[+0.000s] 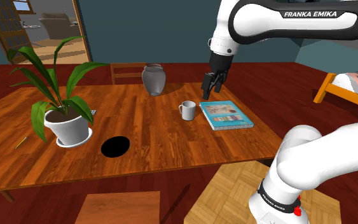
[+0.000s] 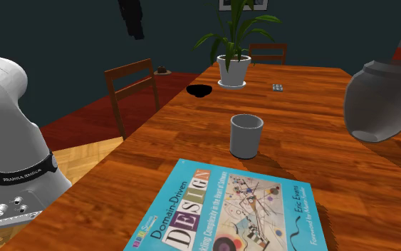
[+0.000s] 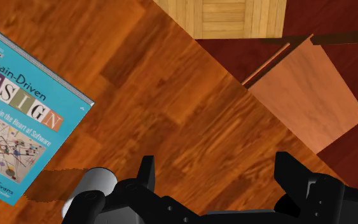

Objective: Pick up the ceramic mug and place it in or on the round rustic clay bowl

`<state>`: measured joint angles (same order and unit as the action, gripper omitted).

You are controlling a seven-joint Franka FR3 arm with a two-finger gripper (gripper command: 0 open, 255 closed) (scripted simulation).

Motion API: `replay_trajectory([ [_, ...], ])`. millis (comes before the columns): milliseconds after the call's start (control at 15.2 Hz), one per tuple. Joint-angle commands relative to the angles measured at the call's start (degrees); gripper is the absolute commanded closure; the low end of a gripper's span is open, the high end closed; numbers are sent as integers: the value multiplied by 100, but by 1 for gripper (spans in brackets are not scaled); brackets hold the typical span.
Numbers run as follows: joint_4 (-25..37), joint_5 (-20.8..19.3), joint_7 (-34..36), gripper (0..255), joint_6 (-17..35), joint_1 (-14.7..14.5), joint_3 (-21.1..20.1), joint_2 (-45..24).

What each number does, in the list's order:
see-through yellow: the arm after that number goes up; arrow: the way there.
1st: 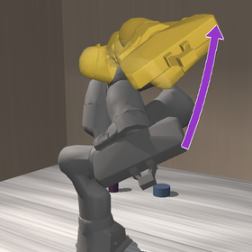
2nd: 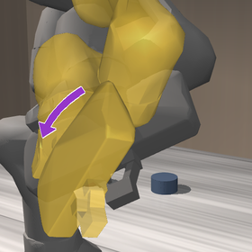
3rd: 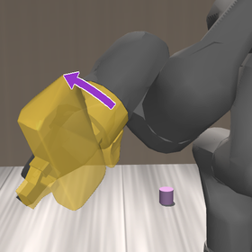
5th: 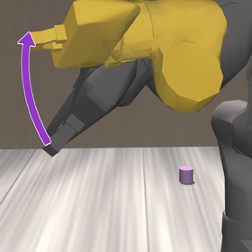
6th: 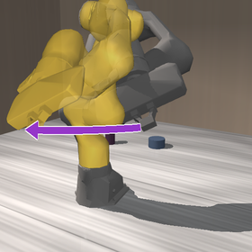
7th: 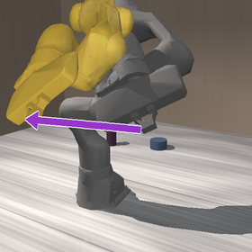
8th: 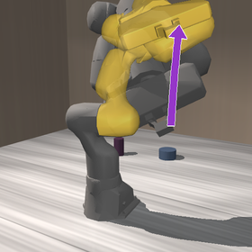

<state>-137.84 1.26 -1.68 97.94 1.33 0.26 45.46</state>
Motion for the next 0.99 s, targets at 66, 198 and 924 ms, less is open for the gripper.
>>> replay_trajectory([
  [66,7,-41,-88,0,130,30,83,-157],
  [198,43,-114,-263,0,385,84,248,-488],
  [924,768,-189,-1241,0,1561,271,1091,-2614],
])
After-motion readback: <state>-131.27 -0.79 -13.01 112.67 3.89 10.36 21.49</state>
